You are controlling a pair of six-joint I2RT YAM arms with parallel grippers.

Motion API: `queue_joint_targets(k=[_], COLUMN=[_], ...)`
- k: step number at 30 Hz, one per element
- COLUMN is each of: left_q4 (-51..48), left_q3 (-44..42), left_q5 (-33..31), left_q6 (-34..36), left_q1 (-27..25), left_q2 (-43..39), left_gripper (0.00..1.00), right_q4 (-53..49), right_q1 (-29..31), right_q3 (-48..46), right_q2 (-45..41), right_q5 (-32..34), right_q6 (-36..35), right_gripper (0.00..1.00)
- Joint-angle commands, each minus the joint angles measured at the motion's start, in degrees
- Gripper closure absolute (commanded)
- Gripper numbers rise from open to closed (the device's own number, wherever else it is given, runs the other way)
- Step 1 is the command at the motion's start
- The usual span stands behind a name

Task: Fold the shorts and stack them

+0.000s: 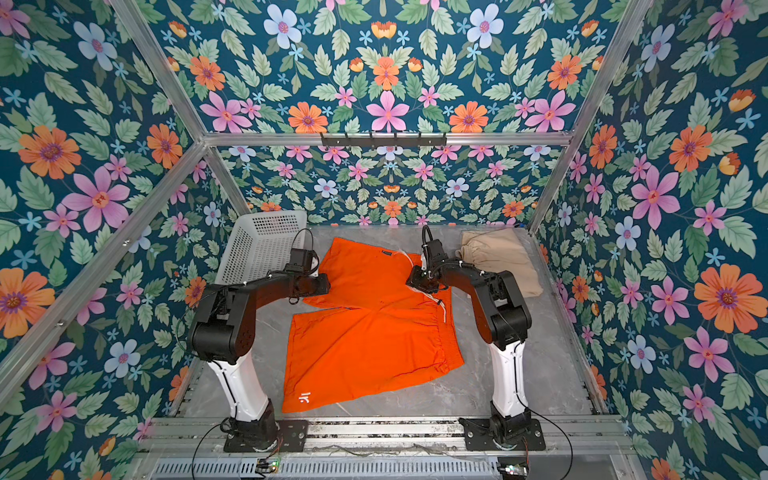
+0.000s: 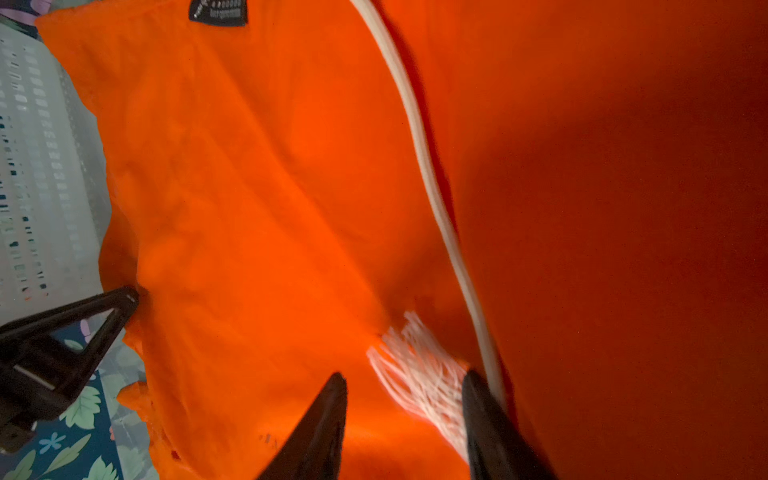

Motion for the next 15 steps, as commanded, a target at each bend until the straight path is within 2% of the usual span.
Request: queue_joint_targets(k=[1,5,9,12,15], left_q4=[-2.6,-2.9,-4.6,-1.7,2.9], left_q3=[2.8,4.8,4.4,-0.6,-7.5], left_q5=[2.3,6.5,7.3,9.1,10.9], left_q6=[0.5,0.2,1.8,1.3,-2.6], left_q1=[-0.1,-1.9,-5.9,-9.1,-11.2], left_q2=[-2.6,-8.5,-14.8,-20.3,-25.1], left_gripper=[0.51,0.49,0.48,0.47,0.47], right_q4=[-3.9,-2.3,-3.2,-4.8,-4.8], right_q1=[-0.1,0.0,-0.3,-1.8,-5.5], right_q3=[2.1,1.6,-2.6,-8.7,-16.9], right_q2=[-0.3,-7.1,-16.4,-23.8,-32.2], right_q5=[1.0,-1.6,-3.2,-4.3,-8.2], right_q6=[0.5,-1.0,-4.2,-5.2,-4.4], right_gripper=[0.53,0.52,0.52,0.52,0.52])
